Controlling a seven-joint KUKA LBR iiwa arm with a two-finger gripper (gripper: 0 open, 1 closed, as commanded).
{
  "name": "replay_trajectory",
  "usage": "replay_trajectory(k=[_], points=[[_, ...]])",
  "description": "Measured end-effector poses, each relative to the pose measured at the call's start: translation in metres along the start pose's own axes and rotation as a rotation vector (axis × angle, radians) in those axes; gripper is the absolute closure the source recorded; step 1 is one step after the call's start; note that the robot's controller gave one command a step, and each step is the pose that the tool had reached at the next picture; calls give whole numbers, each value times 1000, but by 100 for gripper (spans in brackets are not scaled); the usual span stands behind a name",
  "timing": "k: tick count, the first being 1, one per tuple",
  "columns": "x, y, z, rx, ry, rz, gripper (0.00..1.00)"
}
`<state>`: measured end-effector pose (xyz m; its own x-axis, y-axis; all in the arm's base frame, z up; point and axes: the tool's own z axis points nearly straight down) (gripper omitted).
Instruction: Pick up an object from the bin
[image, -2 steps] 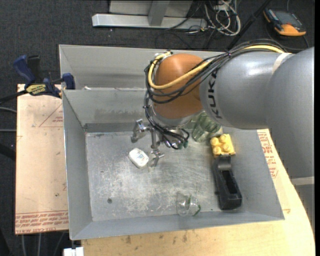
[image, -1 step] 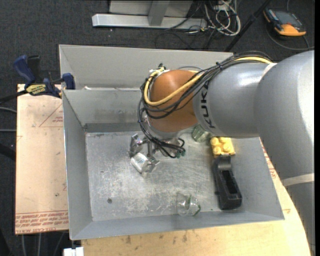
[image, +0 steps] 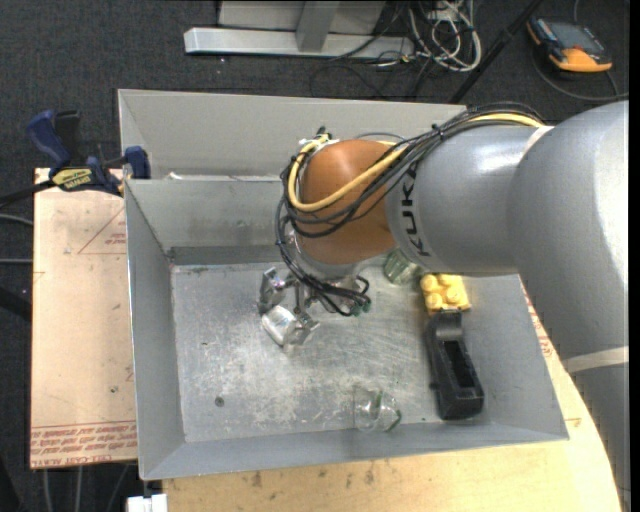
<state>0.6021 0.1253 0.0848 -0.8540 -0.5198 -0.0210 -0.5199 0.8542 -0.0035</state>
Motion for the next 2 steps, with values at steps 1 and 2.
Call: replay_trajectory(k=[1,2], points=[[2,-3,-2,-3,8,4,100],[0,-5,-46,-5,21,16,100]])
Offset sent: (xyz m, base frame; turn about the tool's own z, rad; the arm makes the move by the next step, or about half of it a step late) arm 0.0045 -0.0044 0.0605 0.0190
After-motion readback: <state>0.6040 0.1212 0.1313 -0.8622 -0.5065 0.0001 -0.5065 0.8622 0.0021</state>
